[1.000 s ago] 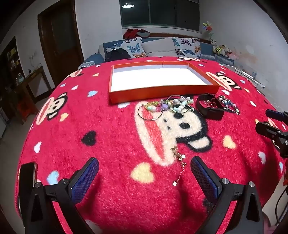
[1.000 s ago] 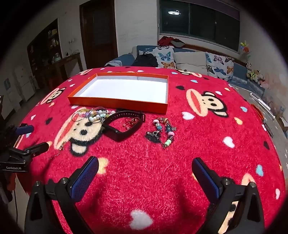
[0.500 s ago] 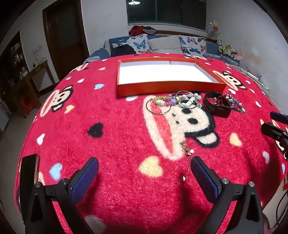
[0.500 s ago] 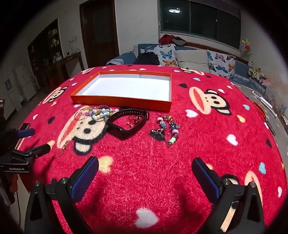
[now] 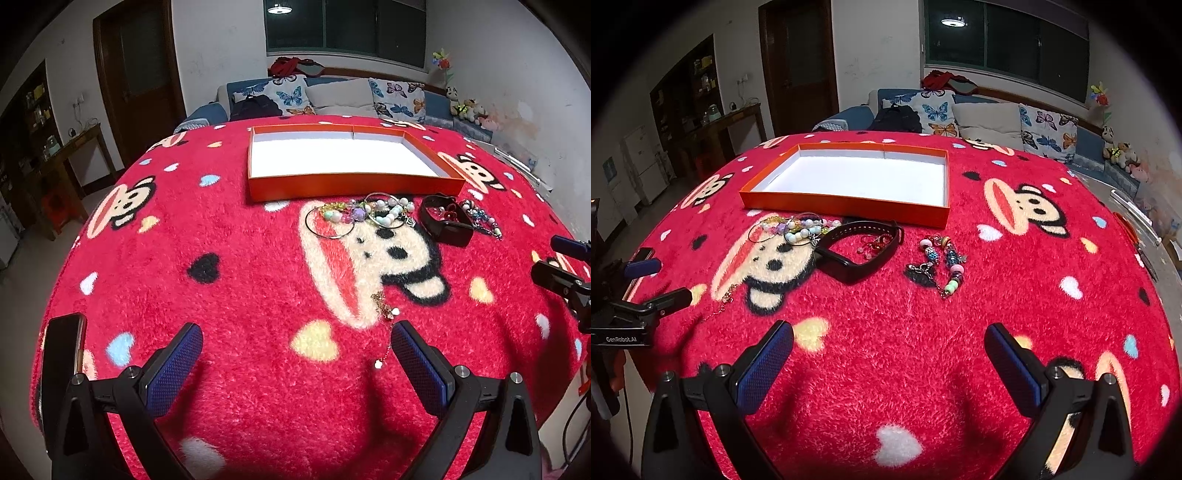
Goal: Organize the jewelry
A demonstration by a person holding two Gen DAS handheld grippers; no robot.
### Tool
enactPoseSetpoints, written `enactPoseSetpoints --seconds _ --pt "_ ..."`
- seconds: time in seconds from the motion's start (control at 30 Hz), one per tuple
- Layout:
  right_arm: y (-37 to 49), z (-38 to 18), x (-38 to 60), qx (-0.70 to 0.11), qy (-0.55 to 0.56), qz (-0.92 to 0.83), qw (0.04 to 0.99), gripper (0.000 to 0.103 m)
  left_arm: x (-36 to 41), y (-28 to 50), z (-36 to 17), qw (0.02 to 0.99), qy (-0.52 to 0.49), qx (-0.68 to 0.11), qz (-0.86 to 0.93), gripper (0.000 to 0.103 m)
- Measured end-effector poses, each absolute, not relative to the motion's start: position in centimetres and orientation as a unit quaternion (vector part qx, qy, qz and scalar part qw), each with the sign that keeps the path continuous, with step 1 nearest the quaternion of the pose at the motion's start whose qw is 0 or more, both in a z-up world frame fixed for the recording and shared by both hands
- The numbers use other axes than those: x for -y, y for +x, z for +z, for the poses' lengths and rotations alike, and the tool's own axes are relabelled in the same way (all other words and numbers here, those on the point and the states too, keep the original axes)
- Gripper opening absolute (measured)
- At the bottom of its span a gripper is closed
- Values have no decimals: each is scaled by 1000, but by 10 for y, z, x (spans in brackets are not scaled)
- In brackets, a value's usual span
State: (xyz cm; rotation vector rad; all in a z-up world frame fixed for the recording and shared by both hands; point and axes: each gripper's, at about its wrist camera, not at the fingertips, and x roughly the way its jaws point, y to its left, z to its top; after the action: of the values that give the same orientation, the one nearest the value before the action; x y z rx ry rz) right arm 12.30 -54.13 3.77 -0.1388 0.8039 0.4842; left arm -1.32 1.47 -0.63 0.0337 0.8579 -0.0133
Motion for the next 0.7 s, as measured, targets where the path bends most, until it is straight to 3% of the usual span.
enactPoseSetpoints --seconds 0.7 --pt "121 43 544 -362 -58 235 900 103 -6 -20 13 931 4 -363 -23 103"
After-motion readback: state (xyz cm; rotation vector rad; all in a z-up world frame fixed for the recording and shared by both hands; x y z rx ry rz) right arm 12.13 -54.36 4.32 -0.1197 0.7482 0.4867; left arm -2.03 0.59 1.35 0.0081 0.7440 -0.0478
